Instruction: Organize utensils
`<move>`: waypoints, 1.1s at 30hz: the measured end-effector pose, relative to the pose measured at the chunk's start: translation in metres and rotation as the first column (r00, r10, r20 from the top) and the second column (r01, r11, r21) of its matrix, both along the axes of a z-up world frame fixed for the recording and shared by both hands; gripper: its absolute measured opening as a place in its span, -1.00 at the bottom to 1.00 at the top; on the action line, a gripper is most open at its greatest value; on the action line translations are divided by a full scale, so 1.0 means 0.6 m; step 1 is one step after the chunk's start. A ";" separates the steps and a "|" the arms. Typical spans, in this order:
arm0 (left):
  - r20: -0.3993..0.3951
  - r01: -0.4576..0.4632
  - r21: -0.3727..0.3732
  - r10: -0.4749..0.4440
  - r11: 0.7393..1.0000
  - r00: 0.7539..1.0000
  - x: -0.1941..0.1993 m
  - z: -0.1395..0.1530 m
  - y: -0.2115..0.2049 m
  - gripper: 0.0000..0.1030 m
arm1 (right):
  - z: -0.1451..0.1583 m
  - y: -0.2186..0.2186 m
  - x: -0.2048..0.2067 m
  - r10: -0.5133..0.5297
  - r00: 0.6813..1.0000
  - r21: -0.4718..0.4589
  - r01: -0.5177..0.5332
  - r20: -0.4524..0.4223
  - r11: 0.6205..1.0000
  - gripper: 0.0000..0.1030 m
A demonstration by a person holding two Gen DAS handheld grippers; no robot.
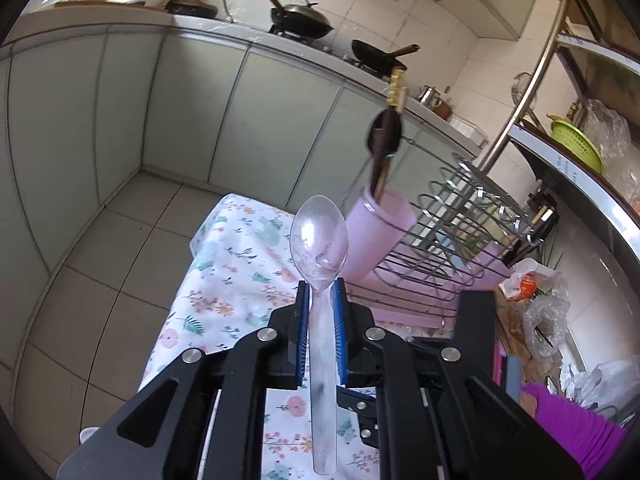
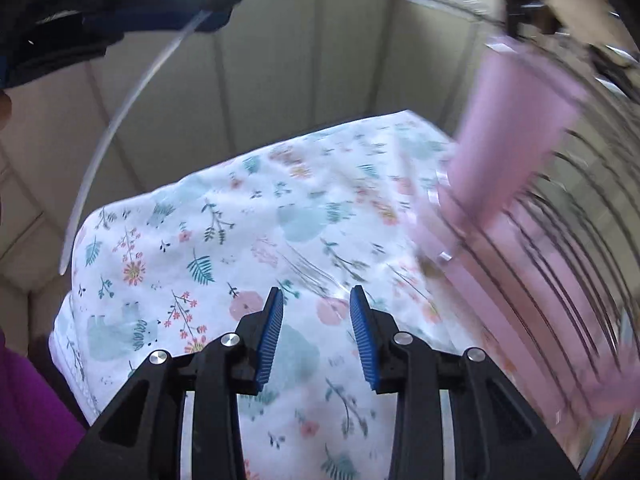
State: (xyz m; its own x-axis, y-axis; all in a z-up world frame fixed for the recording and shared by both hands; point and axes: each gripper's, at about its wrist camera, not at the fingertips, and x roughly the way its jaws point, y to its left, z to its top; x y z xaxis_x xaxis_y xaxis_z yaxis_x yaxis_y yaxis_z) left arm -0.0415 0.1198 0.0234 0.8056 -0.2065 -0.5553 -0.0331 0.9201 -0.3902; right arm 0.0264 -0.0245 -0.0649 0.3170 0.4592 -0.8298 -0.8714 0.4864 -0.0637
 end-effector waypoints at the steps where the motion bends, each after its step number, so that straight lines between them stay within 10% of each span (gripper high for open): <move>1: -0.004 -0.004 -0.004 0.004 1.000 1.000 0.001 -0.003 0.005 -0.79 | -0.005 0.011 0.008 0.027 1.000 -0.023 -0.027 -0.016 0.999 -0.33; 8: -0.022 -0.026 -0.035 0.025 0.999 0.999 0.009 -0.017 0.030 -0.79 | -0.046 0.064 0.039 0.175 0.984 -0.158 -0.177 -0.025 0.971 -0.33; 15: -0.039 -0.030 -0.044 0.028 0.999 0.999 0.016 -0.028 0.032 -0.79 | -0.050 0.056 0.047 0.176 0.982 -0.082 -0.181 -0.066 0.980 -0.91; 22: -0.023 -0.041 -0.012 0.040 0.999 0.999 0.004 -0.015 0.017 -0.79 | -0.004 -0.004 0.032 0.034 0.995 0.130 -0.021 -0.095 0.991 -0.94; 33: 0.109 -0.039 0.032 0.035 0.999 0.993 -0.012 0.044 -0.036 -0.79 | 0.160 -0.201 0.015 -0.195 0.971 0.608 0.239 -0.139 0.757 -0.93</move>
